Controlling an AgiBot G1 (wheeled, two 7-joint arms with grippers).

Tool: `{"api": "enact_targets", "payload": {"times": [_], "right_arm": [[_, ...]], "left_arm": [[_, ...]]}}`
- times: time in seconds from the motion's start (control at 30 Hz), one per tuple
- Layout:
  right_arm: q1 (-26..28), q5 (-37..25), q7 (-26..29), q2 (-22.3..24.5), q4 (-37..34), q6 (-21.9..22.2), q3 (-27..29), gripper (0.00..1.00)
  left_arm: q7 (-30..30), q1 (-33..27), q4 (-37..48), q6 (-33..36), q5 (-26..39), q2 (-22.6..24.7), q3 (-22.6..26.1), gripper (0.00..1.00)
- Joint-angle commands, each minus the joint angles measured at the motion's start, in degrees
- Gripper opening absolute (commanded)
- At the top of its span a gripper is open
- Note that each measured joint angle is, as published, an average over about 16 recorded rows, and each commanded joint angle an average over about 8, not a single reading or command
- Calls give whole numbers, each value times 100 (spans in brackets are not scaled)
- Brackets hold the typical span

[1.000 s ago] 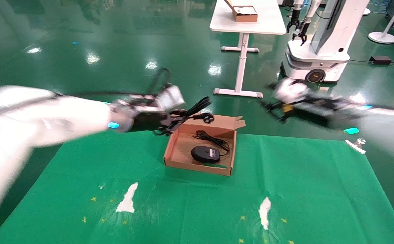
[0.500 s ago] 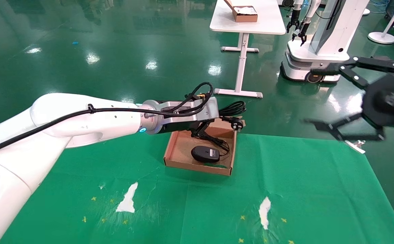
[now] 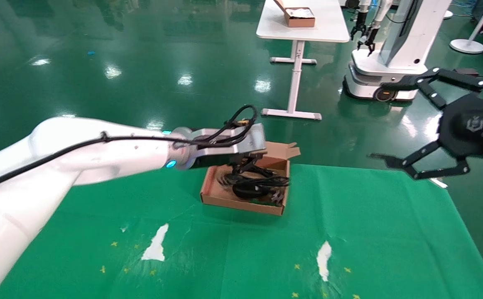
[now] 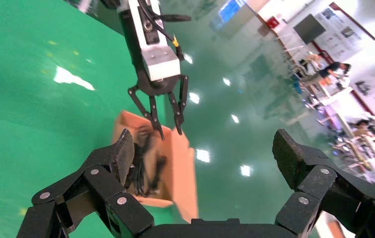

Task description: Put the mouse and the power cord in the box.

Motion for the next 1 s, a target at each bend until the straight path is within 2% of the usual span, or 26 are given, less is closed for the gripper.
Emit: {"api": "enact_targets", "payload": {"times": [0.03, 1.0], "right_arm": [[-44, 25, 66, 16, 46, -48, 21, 100], [-2009, 1189, 2367, 280, 2480, 332, 455, 100]], "left_arm": [[-55, 82, -96, 80, -90, -91, -77, 100], [-1314, 1940, -2265, 2128, -2139, -2220, -1922, 100]]}}
